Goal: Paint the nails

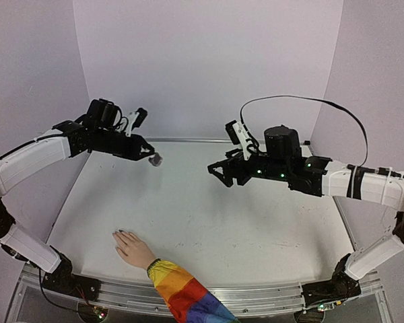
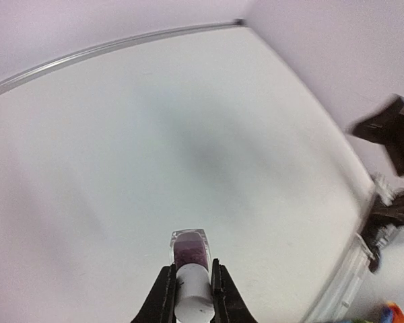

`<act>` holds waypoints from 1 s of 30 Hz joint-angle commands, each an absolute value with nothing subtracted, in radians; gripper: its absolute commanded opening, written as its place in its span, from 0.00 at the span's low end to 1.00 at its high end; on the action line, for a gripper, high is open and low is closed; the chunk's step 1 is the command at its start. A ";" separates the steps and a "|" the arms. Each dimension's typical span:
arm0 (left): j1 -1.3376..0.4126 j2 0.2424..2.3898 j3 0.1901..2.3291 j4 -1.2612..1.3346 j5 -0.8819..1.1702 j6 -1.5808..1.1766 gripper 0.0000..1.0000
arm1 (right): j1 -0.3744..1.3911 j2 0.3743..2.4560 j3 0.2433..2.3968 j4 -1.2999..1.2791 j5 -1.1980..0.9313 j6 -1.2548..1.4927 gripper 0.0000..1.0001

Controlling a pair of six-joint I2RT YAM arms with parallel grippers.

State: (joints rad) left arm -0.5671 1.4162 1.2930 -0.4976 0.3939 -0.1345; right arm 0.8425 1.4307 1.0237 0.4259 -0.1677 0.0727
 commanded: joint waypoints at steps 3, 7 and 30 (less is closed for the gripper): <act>-0.367 1.410 1.159 -0.542 -0.065 -0.318 0.00 | 0.837 1.370 0.993 0.445 -0.009 0.091 0.89; -0.301 1.437 1.099 -0.484 -0.229 -0.373 0.00 | 0.837 1.372 0.988 0.446 -0.018 0.092 0.89; -0.114 1.915 1.340 -0.389 -0.223 -0.433 0.00 | 0.836 1.400 0.980 0.454 -0.044 0.120 0.90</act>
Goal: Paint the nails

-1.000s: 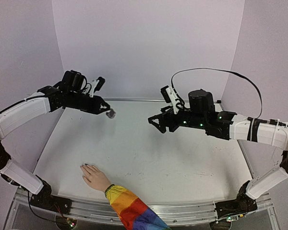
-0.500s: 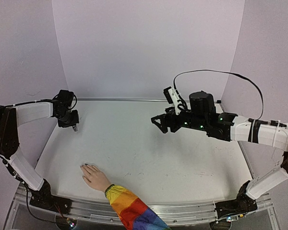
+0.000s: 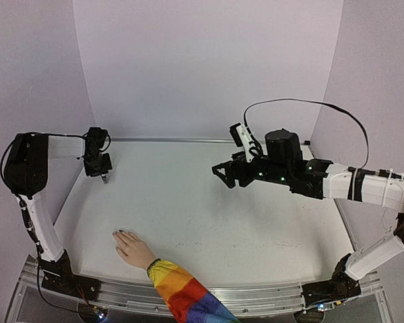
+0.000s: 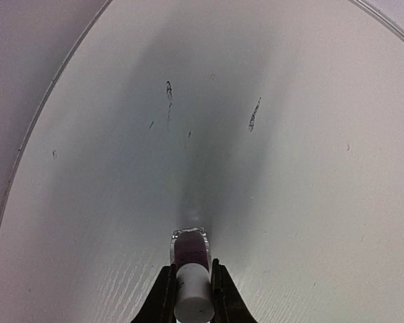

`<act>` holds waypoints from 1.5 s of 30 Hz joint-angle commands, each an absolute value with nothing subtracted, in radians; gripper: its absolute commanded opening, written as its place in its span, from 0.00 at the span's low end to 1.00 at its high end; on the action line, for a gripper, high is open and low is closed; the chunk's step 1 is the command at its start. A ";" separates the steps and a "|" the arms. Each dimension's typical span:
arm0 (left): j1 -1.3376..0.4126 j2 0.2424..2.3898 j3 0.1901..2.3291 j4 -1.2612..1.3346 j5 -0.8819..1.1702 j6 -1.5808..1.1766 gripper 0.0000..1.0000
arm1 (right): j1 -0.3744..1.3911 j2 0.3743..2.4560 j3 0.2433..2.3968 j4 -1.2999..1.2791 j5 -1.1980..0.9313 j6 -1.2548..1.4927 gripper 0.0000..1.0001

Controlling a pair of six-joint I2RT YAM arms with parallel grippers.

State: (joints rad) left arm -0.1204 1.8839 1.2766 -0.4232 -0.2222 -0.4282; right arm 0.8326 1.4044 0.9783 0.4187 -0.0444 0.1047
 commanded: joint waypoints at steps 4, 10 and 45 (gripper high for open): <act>-0.111 1.928 1.356 -0.392 -0.215 -0.431 0.03 | 0.837 1.396 0.979 0.454 -0.026 0.121 0.90; -0.101 1.936 1.366 -0.421 -0.206 -0.438 0.17 | 0.832 1.394 0.976 0.452 0.048 0.136 0.92; -0.099 1.430 1.040 0.225 0.122 -0.145 0.99 | 0.155 1.298 0.873 0.469 0.103 0.114 0.98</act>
